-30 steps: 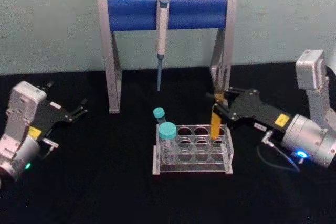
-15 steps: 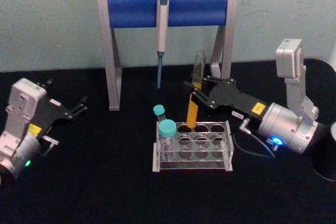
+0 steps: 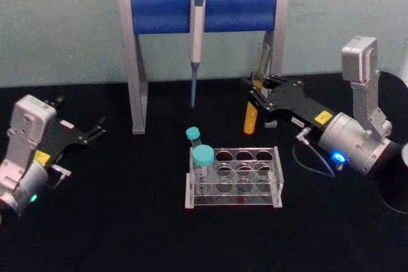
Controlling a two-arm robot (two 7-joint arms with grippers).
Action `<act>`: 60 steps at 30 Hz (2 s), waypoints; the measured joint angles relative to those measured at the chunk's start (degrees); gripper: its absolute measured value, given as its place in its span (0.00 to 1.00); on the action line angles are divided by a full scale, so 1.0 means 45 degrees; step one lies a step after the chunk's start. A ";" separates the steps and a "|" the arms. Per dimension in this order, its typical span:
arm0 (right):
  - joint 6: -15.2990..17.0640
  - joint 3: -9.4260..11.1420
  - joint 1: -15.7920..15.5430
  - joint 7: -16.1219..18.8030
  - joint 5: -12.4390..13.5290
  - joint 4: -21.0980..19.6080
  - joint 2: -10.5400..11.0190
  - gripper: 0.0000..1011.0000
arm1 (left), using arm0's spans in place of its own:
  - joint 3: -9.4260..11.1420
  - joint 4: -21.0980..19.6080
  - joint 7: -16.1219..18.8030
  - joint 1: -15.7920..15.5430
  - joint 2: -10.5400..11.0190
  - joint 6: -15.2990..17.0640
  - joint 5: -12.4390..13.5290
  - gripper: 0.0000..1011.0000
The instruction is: Pick up the test tube from the test tube rack, shake it, then place it back into the test tube rack.
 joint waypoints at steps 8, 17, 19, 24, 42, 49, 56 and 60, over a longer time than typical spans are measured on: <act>0.0082 0.0192 -0.0080 0.0006 -0.0102 -0.0007 -0.0072 0.23 | 0.0000 0.0000 0.0001 0.0000 0.0000 0.0000 0.0000 0.99; 0.0140 0.0278 -0.0111 0.0184 -0.0116 0.0053 -0.0149 0.23 | 0.0000 0.0000 0.0001 0.0001 0.0000 0.0000 0.0000 0.99; 0.0148 0.0288 -0.0115 0.0194 -0.0120 0.0065 -0.0170 0.23 | 0.0001 0.0001 0.0000 0.0001 0.0000 0.0000 0.0000 0.99; 0.0177 0.0299 -0.0119 0.0223 -0.0132 0.0074 -0.0201 0.23 | 0.0000 0.0000 0.0000 0.0000 0.0000 0.0000 0.0000 0.99; 0.0186 0.0346 -0.0152 0.0314 -0.0135 0.0016 -0.0204 0.23 | 0.0001 0.0001 0.0000 0.0000 0.0000 0.0000 -0.0001 0.99; 0.0174 0.0360 -0.0158 0.0354 -0.0123 -0.0011 -0.0182 0.23 | 0.0000 0.0001 0.0001 0.0000 0.0000 0.0000 0.0000 0.99; 0.0150 0.0368 -0.0261 0.0427 -0.0065 -0.0165 -0.0105 0.23 | 0.0000 0.0000 0.0000 0.0000 0.0000 0.0000 0.0000 0.99; 0.0151 0.0442 -0.0516 0.0422 -0.0010 -0.0519 0.0067 0.23 | 0.0001 0.0001 0.0001 0.0000 0.0000 0.0000 -0.0001 0.99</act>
